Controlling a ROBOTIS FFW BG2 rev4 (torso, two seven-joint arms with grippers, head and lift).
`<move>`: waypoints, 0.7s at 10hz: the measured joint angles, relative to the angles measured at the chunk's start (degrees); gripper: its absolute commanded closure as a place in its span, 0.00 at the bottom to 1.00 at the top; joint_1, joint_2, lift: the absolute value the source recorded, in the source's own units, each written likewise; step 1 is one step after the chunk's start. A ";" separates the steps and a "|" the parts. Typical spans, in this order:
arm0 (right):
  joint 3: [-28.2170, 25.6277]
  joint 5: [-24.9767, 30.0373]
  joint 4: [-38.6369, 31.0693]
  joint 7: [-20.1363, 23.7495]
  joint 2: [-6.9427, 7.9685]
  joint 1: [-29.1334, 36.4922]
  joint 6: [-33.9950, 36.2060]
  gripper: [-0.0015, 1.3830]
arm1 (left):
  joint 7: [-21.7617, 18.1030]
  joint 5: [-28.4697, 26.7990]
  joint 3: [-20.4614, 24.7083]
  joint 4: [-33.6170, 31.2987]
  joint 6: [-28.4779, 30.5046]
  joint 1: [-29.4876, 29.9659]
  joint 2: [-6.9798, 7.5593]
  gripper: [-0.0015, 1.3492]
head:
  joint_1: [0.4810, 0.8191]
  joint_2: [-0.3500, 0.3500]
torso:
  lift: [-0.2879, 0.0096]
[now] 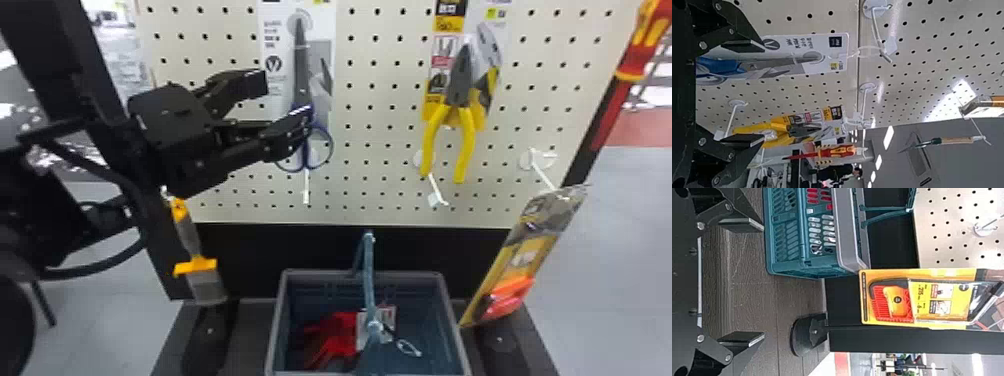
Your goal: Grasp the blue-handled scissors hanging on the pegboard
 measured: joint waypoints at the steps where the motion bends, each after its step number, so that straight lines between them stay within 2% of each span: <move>1: 0.00 -0.01 0.00 0.00 0.01 -0.01 0.00 0.23 | -0.05 -0.05 -0.28 0.72 -0.14 -0.46 -0.01 0.34 | 0.20 0.50 | 0.63; 3: 0.00 -0.06 0.00 0.00 0.02 -0.09 0.00 0.23 | -0.07 -1.16 -0.64 1.22 -0.30 -0.88 -0.05 0.34 | 0.20 0.50 | 0.63; 5: 0.00 -0.16 -0.06 0.00 -0.05 -0.14 0.00 0.23 | 0.61 -5.74 -0.73 0.77 -0.48 -0.74 -0.55 0.34 | 0.20 0.50 | 0.63; 7: 0.00 -0.24 -0.22 0.00 -0.09 -0.16 0.00 0.23 | 3.76 -7.53 0.51 -1.48 -0.39 1.25 -1.39 0.34 | 0.20 0.50 | 0.63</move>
